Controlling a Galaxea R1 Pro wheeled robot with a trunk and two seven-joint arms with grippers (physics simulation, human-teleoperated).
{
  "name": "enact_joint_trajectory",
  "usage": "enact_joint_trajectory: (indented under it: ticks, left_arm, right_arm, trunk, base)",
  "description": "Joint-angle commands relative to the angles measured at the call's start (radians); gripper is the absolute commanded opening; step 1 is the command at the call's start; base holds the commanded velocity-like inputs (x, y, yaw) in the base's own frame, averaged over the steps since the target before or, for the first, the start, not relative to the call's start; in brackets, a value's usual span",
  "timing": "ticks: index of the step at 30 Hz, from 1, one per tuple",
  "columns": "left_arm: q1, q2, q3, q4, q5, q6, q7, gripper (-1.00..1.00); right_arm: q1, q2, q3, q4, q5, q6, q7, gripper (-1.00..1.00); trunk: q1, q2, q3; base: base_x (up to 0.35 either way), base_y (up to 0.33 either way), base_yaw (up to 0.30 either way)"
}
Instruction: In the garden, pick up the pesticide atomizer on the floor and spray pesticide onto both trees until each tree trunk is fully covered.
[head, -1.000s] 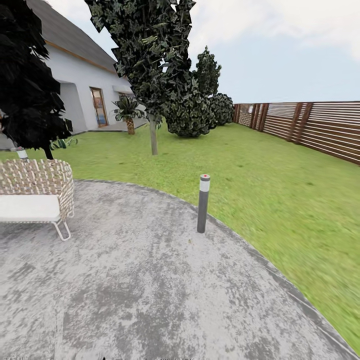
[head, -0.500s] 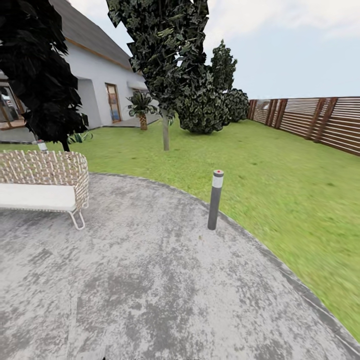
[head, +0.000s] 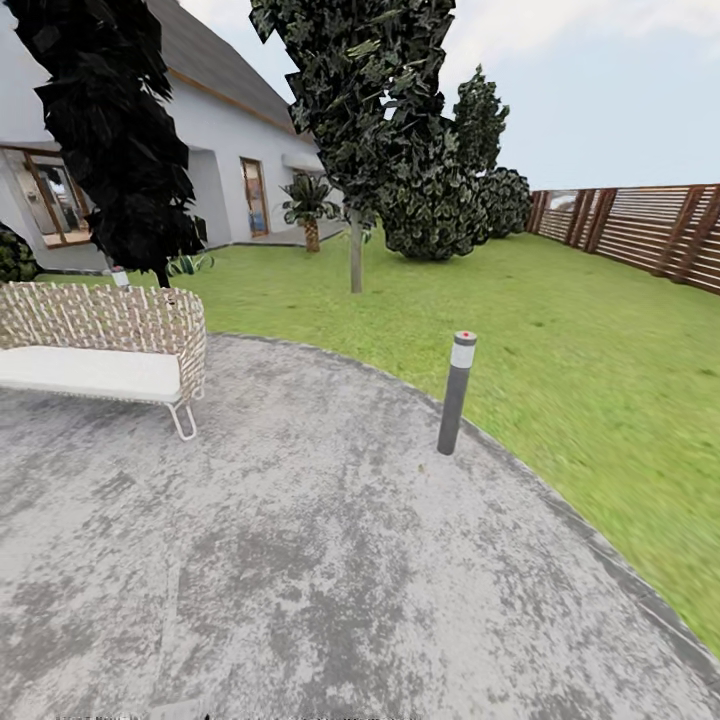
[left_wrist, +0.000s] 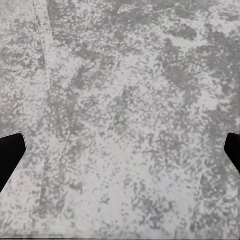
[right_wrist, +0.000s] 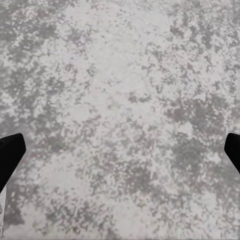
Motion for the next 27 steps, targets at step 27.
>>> enact_joint_trajectory:
  ticks: [27]
  left_arm:
    - [-0.001, 0.000, -0.001, 0.001, 0.009, -0.004, -0.001, 1.00]
  right_arm:
    - [0.000, 0.001, 0.000, 0.000, 0.001, -0.003, -0.001, 1.00]
  trunk:
    - [0.103, -0.190, -0.120]
  base:
    - [0.000, 0.000, 0.178]
